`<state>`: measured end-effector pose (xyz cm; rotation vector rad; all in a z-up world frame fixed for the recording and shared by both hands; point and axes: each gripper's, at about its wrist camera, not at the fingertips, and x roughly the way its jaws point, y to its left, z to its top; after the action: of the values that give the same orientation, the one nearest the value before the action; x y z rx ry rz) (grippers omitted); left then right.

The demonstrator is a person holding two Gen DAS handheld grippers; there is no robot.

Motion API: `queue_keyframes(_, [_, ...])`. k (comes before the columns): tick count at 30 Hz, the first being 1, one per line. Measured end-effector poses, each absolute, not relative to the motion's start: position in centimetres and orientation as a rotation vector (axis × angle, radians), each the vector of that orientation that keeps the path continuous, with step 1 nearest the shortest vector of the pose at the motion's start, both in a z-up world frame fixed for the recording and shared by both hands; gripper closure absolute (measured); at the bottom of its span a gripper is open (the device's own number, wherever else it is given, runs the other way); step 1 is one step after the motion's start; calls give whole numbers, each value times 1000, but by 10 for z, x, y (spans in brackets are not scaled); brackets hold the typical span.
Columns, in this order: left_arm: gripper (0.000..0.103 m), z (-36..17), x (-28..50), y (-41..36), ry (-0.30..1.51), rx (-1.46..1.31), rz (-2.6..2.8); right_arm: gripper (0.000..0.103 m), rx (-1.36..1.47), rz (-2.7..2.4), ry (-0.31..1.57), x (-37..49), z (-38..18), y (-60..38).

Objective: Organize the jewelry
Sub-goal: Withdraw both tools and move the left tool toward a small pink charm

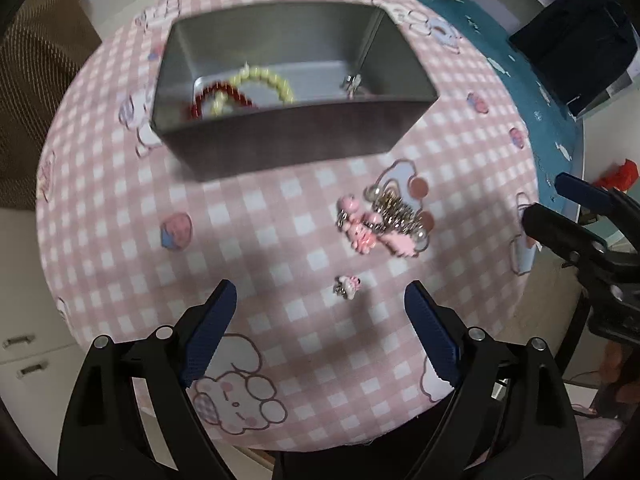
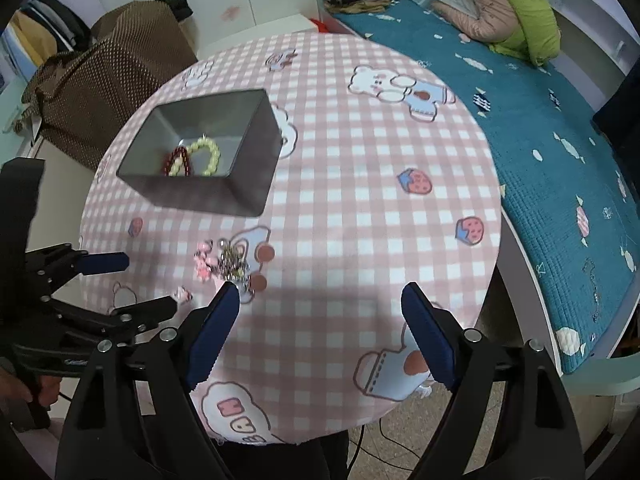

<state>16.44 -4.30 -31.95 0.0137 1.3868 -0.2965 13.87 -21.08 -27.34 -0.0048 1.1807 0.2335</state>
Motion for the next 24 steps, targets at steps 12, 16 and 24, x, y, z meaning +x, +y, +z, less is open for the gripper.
queue_keyframes(12, [39,-342,159,-56,1382,47,-229,23,-19,300,1195,131,-281,-204])
queue_keyframes(16, [55,-343,160,-65,1372,66,-210,23,-27,317,1192,130,-281,-200])
queue_keyframes(24, [72,-346,160,-74,1374,75,-181,23,-16,316,1202,132,-284,-201])
